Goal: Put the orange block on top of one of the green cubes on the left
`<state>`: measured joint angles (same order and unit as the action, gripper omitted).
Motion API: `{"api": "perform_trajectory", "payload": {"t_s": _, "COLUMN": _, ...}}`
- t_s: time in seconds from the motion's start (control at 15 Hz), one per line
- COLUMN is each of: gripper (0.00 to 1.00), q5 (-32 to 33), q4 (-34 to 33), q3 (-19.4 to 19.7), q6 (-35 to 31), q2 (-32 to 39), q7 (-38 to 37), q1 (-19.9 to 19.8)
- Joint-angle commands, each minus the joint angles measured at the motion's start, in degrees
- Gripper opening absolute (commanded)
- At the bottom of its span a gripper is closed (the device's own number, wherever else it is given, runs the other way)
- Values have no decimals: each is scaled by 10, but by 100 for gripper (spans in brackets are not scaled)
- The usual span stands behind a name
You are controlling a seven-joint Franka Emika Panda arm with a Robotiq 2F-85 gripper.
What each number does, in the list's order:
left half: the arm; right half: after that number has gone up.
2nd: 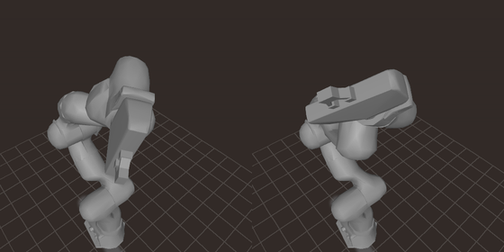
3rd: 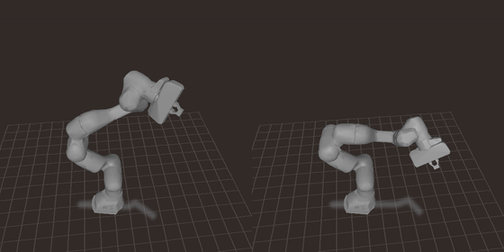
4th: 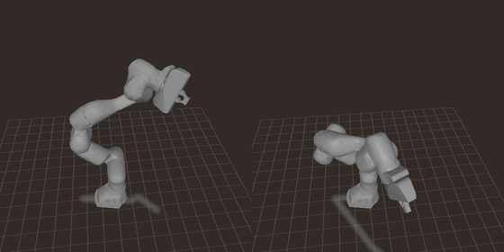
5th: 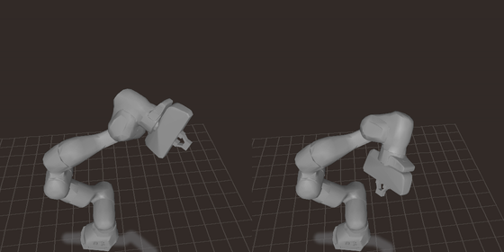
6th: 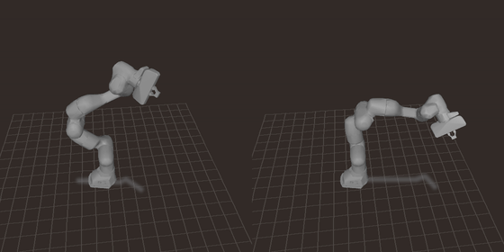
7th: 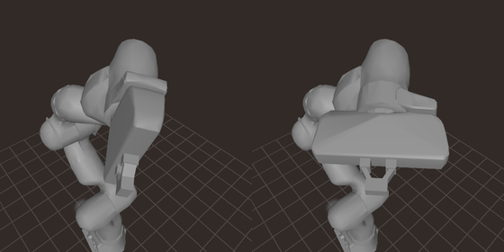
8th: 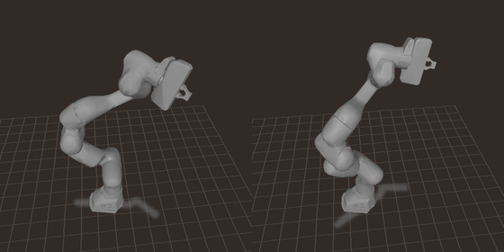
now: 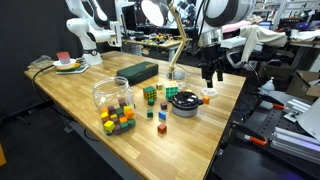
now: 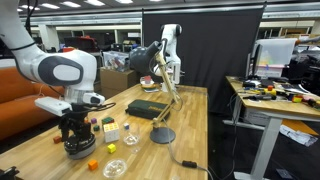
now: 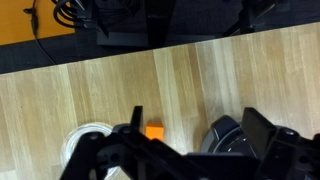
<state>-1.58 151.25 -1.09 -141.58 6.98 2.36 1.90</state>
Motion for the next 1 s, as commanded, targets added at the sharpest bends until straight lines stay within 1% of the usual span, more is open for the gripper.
{"api": "perform_trajectory", "payload": {"t_s": 0.0, "gripper": 100, "q5": -20, "q4": -31, "q3": 0, "q6": -8, "q2": 50, "q7": 17, "q1": -13}}
{"api": "perform_trajectory", "payload": {"t_s": 0.2, "gripper": 100, "q5": -28, "q4": -62, "q3": 1, "q6": -16, "q2": 95, "q7": 19, "q1": -23}}
{"api": "perform_trajectory", "payload": {"t_s": 0.47, "gripper": 100, "q5": -12, "q4": -97, "q3": 8, "q6": -13, "q2": 143, "q7": 11, "q1": -30}}
{"api": "perform_trajectory", "payload": {"t_s": 0.93, "gripper": 100, "q5": -20, "q4": -129, "q3": 1, "q6": -5, "q2": 197, "q7": 25, "q1": -43}}
